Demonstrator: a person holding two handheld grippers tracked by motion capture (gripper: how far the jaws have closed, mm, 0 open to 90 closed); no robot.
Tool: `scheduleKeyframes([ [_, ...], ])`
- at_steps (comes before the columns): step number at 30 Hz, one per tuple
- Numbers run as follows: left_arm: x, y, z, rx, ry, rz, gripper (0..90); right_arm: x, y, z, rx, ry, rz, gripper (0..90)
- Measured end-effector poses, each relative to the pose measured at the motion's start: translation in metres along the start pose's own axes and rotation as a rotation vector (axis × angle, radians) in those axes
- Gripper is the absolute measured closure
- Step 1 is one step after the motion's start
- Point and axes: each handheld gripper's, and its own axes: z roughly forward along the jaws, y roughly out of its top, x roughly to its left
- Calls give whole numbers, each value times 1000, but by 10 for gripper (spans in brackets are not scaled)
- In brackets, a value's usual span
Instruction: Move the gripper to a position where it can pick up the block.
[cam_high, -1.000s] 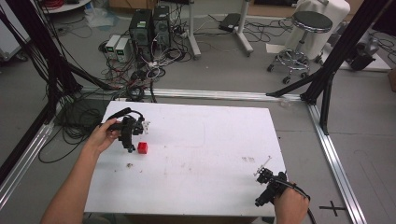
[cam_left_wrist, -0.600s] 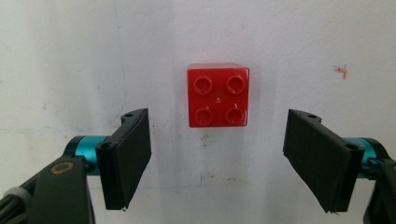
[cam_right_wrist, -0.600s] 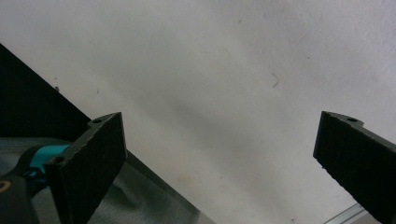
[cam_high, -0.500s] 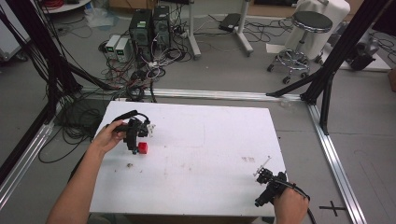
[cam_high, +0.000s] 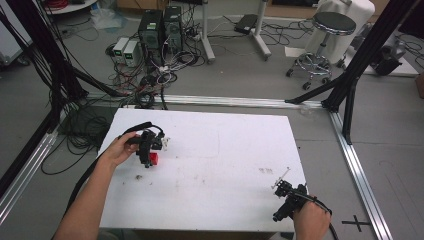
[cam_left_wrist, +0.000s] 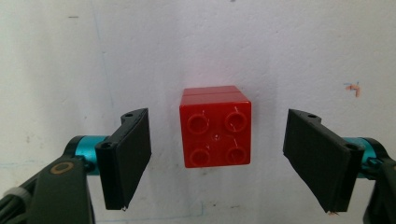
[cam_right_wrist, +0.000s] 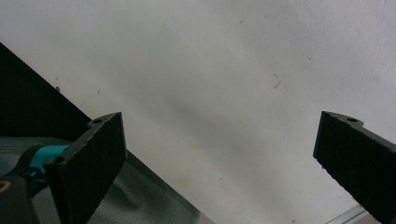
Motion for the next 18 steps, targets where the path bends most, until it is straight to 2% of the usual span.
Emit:
scheduleKeyframes([
  [7,0,-1,2,2,17,-10,237,0,-1,0,-4,0,1,18],
  [18,-1,0,3,15,11,-1,237,0,-1,-1,-8,2,0,18],
])
